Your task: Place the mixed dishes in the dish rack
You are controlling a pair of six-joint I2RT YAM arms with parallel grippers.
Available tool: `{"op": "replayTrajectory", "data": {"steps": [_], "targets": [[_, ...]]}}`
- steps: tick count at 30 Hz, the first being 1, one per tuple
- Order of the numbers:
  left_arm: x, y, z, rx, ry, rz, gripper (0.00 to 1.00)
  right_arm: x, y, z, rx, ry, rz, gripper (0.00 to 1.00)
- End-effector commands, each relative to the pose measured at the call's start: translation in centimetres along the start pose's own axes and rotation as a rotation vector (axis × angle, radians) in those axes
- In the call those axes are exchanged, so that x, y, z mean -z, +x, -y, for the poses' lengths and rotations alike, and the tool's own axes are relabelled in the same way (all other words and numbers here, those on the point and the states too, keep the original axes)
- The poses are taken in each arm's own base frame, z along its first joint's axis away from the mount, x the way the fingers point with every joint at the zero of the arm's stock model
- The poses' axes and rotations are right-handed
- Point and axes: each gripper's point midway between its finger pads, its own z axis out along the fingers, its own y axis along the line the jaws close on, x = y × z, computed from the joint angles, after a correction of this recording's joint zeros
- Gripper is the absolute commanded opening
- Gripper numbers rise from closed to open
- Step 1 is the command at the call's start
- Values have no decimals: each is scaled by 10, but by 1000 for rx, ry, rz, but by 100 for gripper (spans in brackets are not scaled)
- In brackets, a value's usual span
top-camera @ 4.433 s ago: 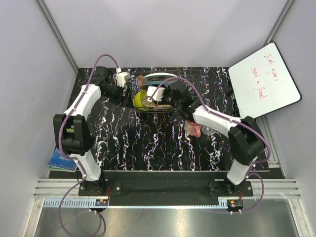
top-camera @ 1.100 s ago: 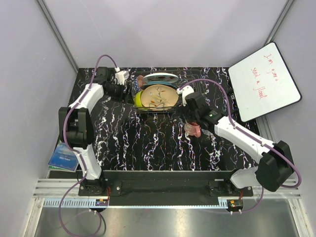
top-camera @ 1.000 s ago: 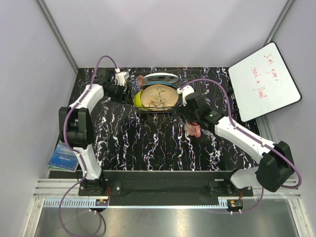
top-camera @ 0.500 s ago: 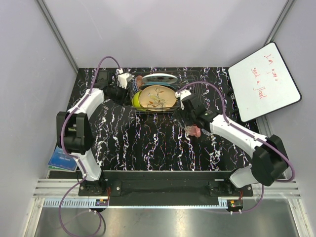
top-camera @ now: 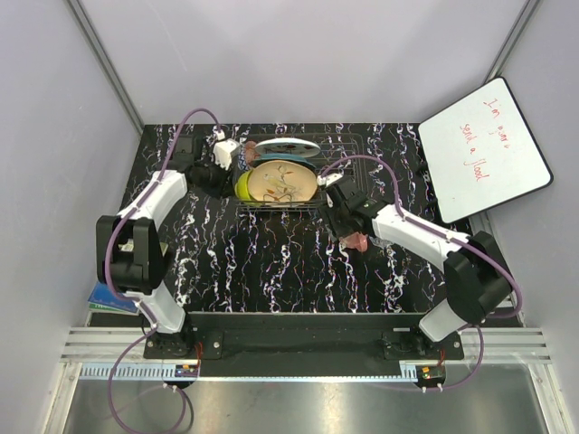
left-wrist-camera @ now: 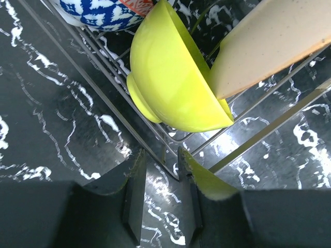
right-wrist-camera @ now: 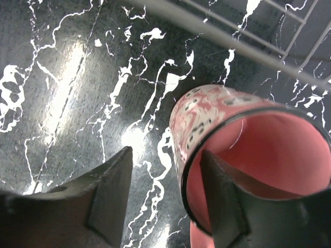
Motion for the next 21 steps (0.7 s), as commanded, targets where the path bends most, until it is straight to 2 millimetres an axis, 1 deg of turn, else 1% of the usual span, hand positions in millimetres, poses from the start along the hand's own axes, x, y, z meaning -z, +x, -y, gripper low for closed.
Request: {"op": "replayTrajectory", "data": {"steps": [1, 3, 4, 6, 7, 9, 10, 11, 14, 15, 17, 18, 19, 20, 21], "targets": [[17, 69, -2, -24, -30, -220, 30, -1, -19, -9, -37, -36, 26, 56], [19, 74, 2, -34, -14, -230, 29, -2, -19, -9, -41, -35, 22, 53], [19, 79, 4, -34, -5, -242, 29, -3, -19, -10, -40, -37, 21, 48], [22, 86, 7, -49, 2, -260, 28, -2, -20, -11, -43, -38, 24, 37], [23, 89, 8, -55, 1, -266, 28, -1, -20, -10, -46, -38, 24, 26], [26, 96, 8, -76, -5, -284, 28, 2, -21, -11, -48, -48, 30, 17], [28, 97, 8, -82, -11, -285, 27, 4, -23, -12, -50, -53, 33, 6], [29, 100, 9, -90, -10, -293, 27, 6, -24, -14, -53, -66, 35, 1], [34, 100, 8, -95, -21, -294, 28, 21, -33, -18, -60, -98, 68, 0], [37, 95, 8, -96, -29, -284, 29, 29, -37, -18, -57, -109, 88, 0], [42, 89, 9, -85, -32, -274, 31, 39, -41, -20, -58, -127, 109, 0], [48, 78, 8, -86, -42, -249, 31, 49, -48, -20, -62, -137, 139, 0], [53, 73, 11, -68, -38, -243, 34, 56, -52, -24, -64, -161, 153, 0], [60, 57, 11, -74, -46, -200, 36, 69, -56, -24, -64, -176, 180, 0], [66, 50, 12, -76, -49, -180, 37, 78, -63, -25, -69, -191, 208, 0]]}}
